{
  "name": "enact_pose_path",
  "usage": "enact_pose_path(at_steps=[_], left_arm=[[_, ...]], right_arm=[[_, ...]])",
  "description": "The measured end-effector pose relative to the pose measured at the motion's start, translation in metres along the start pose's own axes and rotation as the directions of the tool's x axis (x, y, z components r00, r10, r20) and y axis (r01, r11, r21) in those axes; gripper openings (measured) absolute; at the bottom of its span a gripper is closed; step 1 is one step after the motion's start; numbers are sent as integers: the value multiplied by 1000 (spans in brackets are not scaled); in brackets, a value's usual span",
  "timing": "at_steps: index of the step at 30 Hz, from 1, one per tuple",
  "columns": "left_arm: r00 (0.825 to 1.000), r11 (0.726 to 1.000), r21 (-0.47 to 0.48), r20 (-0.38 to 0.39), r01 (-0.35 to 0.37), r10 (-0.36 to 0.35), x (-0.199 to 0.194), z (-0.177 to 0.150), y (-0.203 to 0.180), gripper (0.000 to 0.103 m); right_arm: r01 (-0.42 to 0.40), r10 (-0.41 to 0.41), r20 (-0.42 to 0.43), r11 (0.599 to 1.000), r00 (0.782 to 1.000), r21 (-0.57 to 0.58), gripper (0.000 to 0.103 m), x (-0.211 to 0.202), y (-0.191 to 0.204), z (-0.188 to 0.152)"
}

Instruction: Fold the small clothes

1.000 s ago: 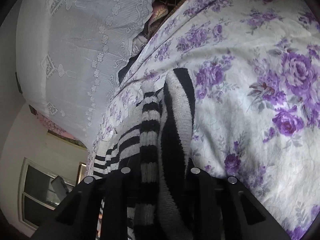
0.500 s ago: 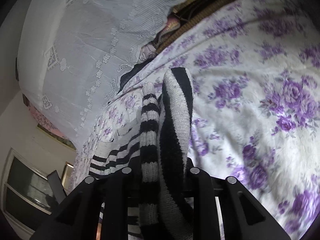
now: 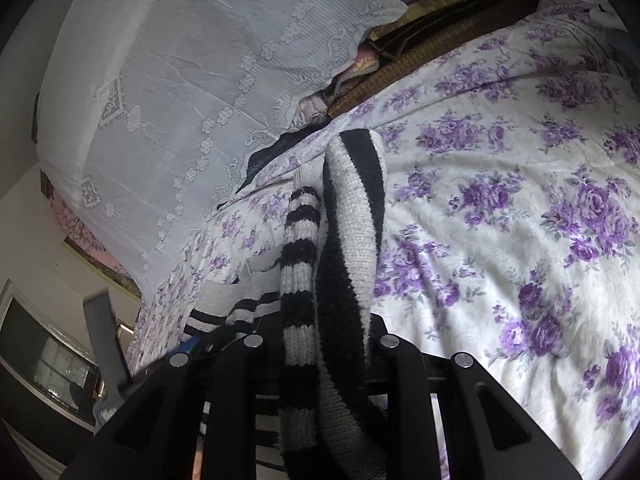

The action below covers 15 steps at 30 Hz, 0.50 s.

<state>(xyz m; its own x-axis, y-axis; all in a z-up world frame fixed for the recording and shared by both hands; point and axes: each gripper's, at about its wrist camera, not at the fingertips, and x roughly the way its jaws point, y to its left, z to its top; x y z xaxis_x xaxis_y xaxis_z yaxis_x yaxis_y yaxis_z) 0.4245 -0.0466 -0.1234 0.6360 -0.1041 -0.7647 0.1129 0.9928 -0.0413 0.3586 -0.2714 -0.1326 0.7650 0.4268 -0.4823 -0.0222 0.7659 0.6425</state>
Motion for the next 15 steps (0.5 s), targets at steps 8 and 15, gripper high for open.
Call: enact_pose_path(at_steps=[8, 15], left_arm=[[999, 995, 94, -31, 16, -13, 24, 18, -65, 99], [999, 998, 61, -8, 34, -33, 15, 20, -48, 99]], right_arm=[[17, -17, 10, 999, 1000, -44, 23, -3, 15, 1], [7, -7, 4, 998, 1000, -60, 23, 2, 32, 4]])
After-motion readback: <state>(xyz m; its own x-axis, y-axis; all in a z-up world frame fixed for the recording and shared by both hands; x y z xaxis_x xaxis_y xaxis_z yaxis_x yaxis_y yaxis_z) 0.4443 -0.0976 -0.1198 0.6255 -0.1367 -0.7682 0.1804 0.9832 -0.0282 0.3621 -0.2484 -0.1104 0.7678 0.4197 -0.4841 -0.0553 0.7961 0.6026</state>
